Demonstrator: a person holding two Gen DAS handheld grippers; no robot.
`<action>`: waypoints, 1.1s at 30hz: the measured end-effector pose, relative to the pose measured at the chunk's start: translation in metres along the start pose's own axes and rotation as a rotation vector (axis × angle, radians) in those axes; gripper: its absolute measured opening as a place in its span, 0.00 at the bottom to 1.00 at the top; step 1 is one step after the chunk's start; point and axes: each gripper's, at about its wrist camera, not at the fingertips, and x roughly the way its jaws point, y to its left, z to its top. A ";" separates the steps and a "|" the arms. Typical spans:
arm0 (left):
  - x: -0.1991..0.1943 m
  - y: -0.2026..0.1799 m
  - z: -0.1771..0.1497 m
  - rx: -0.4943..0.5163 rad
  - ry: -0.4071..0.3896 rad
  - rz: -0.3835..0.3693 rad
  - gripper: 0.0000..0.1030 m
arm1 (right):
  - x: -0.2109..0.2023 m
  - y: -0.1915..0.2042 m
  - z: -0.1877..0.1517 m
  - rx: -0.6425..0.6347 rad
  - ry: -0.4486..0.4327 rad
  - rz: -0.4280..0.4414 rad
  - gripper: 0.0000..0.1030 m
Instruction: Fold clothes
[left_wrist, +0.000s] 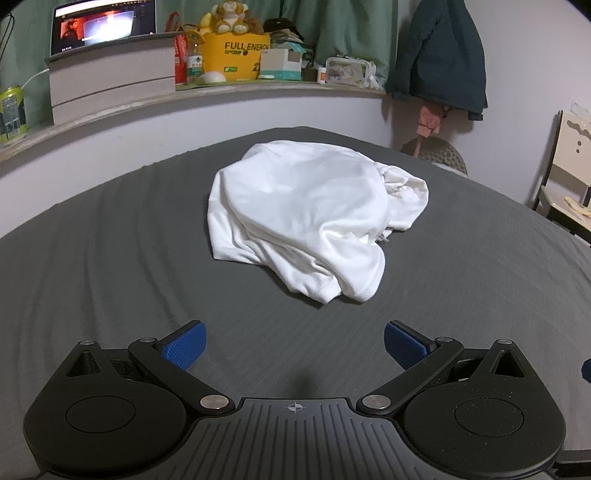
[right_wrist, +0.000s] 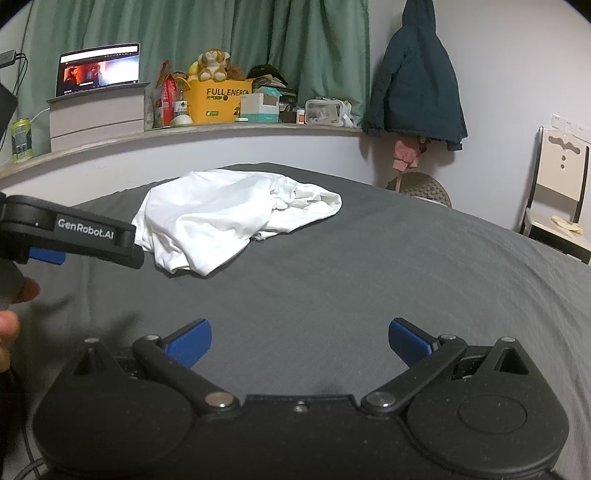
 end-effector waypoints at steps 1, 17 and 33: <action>0.000 0.000 -0.001 -0.004 -0.003 0.003 1.00 | 0.000 0.000 0.000 -0.002 0.000 0.000 1.00; 0.007 0.009 0.003 0.008 -0.036 -0.075 1.00 | 0.001 0.006 -0.003 -0.040 -0.011 0.062 1.00; 0.052 0.045 0.017 -0.103 -0.032 0.009 1.00 | 0.067 0.016 0.084 0.033 0.019 0.090 1.00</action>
